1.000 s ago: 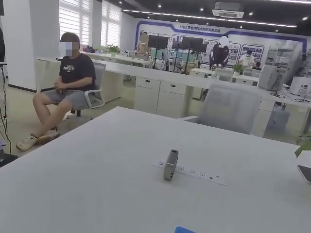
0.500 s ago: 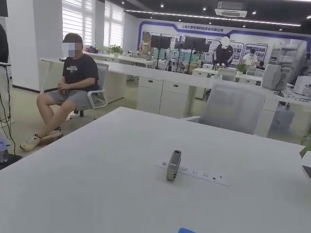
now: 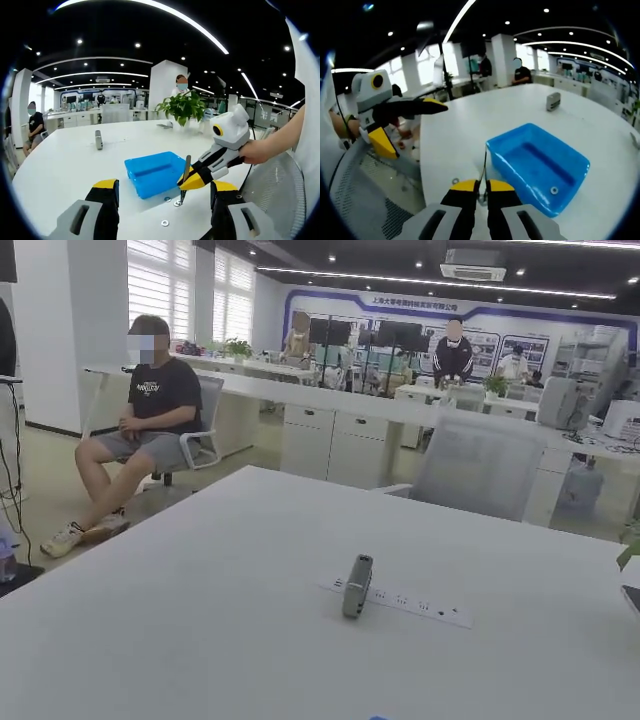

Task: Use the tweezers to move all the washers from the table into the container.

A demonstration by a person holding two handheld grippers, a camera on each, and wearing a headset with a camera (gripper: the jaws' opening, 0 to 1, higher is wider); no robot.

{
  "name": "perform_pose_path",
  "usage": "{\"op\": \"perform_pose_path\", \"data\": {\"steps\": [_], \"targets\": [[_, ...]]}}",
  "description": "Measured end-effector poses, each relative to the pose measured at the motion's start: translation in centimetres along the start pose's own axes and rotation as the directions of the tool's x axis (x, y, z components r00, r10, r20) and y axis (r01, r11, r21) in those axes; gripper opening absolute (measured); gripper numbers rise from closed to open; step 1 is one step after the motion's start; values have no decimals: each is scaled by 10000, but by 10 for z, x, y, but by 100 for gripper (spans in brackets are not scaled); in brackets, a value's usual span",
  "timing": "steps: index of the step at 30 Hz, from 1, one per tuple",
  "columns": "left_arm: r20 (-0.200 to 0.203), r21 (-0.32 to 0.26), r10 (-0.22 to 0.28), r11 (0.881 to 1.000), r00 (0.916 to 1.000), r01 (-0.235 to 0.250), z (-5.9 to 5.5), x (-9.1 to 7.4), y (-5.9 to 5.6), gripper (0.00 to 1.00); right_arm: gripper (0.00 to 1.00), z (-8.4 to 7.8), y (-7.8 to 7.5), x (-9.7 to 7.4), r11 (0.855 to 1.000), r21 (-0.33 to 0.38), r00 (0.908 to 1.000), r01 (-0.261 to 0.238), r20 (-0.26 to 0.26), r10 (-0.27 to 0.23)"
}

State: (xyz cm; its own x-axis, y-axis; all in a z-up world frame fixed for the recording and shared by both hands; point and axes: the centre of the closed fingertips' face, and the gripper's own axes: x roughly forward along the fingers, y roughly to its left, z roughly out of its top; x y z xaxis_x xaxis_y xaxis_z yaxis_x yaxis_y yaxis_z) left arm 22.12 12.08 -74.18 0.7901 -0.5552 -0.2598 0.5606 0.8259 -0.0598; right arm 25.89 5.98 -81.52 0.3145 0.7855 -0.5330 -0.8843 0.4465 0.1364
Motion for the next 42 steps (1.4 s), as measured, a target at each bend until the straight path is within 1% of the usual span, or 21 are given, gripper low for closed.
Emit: {"op": "perform_pose_path", "data": {"steps": [2,6,8,12,13,15,17,19,21,23,24,27,31,33,36,39,42], "targets": [[-17,1,-19,10000,10000,19,0,0,0,75,4,0,-1,0,9999,-76,10000,71,30,-71],[-7,17,-8,10000,10000,8,-1,0,0,75,4,-2,2,3,10000,-4,10000,-66,-7,66],[-16,8,8,10000,10000,-8,-1,0,0,75,4,-4,3,3,9998,-210,9999,-3,-126,1],[-15,3,37,10000,10000,-37,-1,0,1,75,3,-3,4,3,9984,-566,9999,13,-112,-19],[-12,7,38,10000,10000,-38,-1,0,1,75,3,-3,4,3,9984,-572,9999,-44,-125,36],[0,10,32,10000,10000,-32,-1,0,1,75,3,-3,3,2,9976,-693,9999,47,-145,-57],[6,-1,40,10000,10000,-40,-1,0,2,75,3,-1,3,1,9980,-639,10000,19,-67,-24],[54,-25,45,10000,10000,-45,0,0,2,75,3,6,3,-3,9993,-382,9998,-60,182,67],[93,-48,45,10000,9999,-44,1,0,2,76,3,10,1,-5,9997,-199,9994,-113,319,119],[120,-55,48,10000,9999,-47,1,0,2,76,3,18,0,-8,9997,138,9983,-208,541,200],[143,-54,56,10000,9999,-55,2,0,2,76,3,24,-1,-11,9994,129,9972,-318,675,309],[220,-90,96,9999,9997,-94,3,-1,3,76,3,34,-8,-15,9993,156,9953,-336,919,320],[278,-78,121,9999,9995,-118,4,-1,3,76,3,54,-15,-24,9992,241,9909,-317,1316,282],[263,-75,122,9999,9996,-120,4,-1,3,76,3,61,-20,-26,9993,270,9900,-246,1399,206],[283,-92,123,9999,9995,-120,4,-1,3,76,3,66,-28,-28,9990,407,9910,-158,1337,102],[282,-101,119,9999,9995,-116,4,-1,3,76,3,71,-34,-30,9984,546,9895,-113,1443,33],[306,-109,125,9999,9995,-121,5,-1,3,76,3,72,-47,-29,9982,582,9911,139,1313,-214]]}}
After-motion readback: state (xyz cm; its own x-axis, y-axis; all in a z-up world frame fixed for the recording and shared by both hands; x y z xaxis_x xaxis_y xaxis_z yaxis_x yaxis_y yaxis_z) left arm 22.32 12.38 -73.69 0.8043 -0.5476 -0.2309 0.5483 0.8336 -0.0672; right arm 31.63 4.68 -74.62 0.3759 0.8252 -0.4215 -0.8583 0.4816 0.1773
